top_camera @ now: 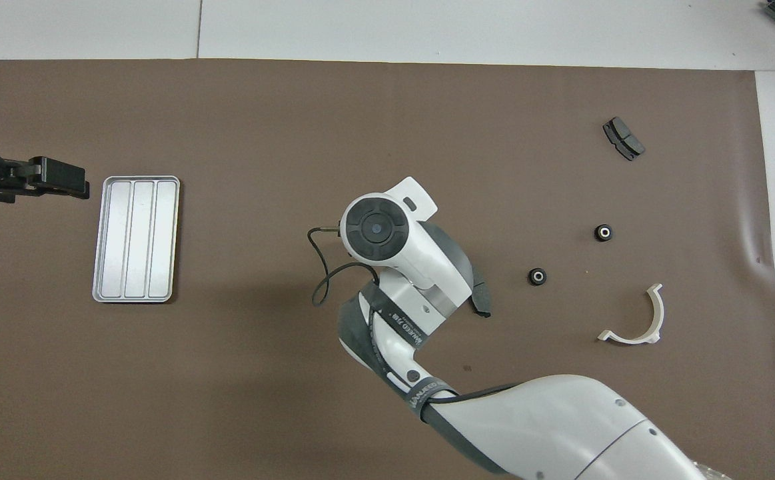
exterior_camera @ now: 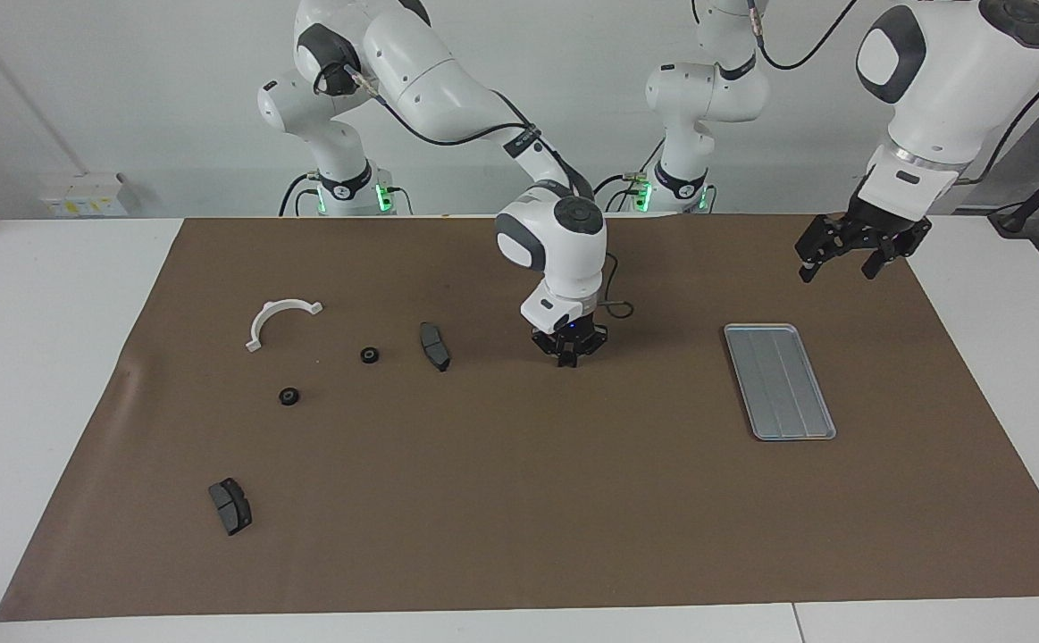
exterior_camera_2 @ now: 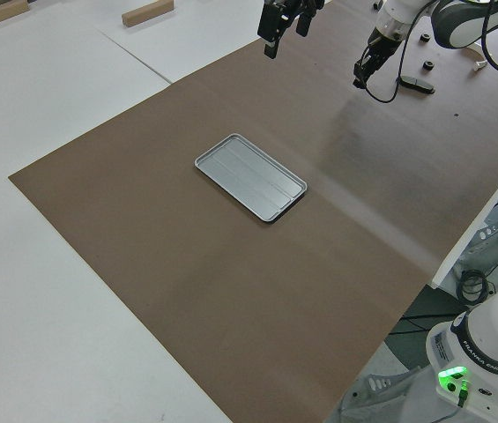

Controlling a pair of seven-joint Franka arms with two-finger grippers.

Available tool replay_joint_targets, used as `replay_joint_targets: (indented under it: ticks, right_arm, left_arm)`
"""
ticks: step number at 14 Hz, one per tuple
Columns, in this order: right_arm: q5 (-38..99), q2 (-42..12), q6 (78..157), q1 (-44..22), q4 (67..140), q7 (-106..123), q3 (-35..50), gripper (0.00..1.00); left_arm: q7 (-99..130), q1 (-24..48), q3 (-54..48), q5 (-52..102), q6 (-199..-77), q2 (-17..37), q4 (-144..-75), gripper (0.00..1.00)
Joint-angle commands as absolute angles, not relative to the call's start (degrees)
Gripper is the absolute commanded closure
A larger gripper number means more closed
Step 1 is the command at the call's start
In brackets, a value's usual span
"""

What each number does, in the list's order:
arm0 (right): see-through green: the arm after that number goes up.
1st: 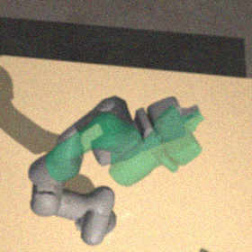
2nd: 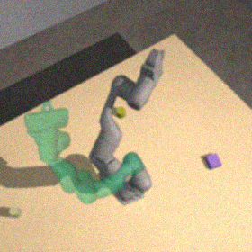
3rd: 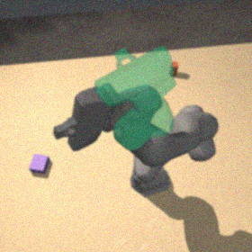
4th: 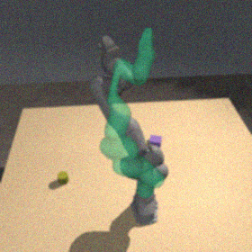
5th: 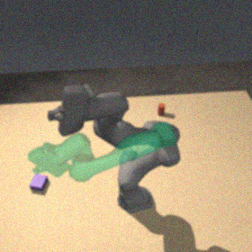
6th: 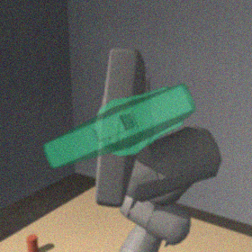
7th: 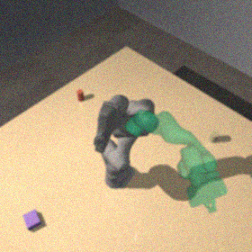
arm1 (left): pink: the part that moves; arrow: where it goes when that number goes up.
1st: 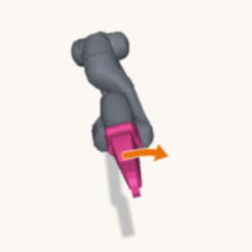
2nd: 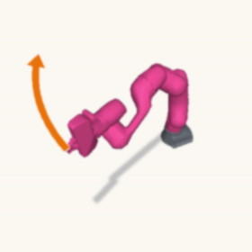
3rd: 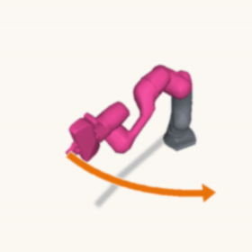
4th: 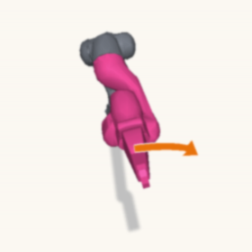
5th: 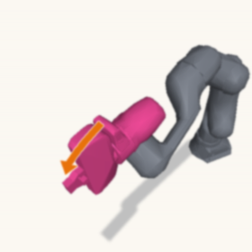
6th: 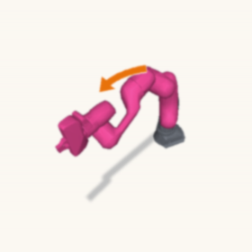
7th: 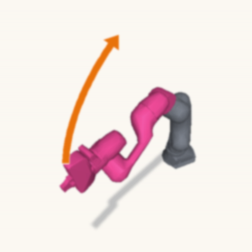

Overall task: Place bearing gear from tray to pile
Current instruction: 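Grasp the mid-mat gear with the right gripper while the left gripper withdraws, then carry the gear to the other gears and release it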

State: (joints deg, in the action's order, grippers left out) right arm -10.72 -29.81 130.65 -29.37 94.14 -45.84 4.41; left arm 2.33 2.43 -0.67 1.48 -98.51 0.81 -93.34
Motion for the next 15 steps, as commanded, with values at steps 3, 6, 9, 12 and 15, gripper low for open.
replay_joint_targets:
  ticks: [3, 6, 9, 12, 15]
  right_arm:
    - [-10.99, -23.91, 132.63, -17.25, 101.43, -31.06, 5.36, 1.0]
    - [-10.72, -23.64, 132.89, -11.27, 104.23, -23.06, 5.54, 1.0]
    - [-6.52, -24.78, 136.65, -7.04, 105.55, -13.74, 5.54, 0.97]
    - [-6.15, -26.1, 137.55, -4.49, 105.29, -10.29, 5.54, 0.94]
    - [-6.06, -26.37, 139.74, -3.87, 105.12, -10.28, 5.45, 0.36]
  left_arm:
    - [2.46, 1.05, -1.23, 1.41, -99.06, -1.14, -95.8, 0.0]
    - [1.94, 1.32, -1.23, 1.32, -95.11, -1.93, -96.59, 0.0]
    - [1.85, 1.85, -1.32, 1.14, -94.75, -2.2, -97.29, 0.0]
    - [2.37, 1.58, -1.23, 1.14, -92.38, -2.46, -97.03, 0.0]
    - [2.29, 0.97, -1.14, 1.14, -92.2, -2.55, -96.68, 0.0]
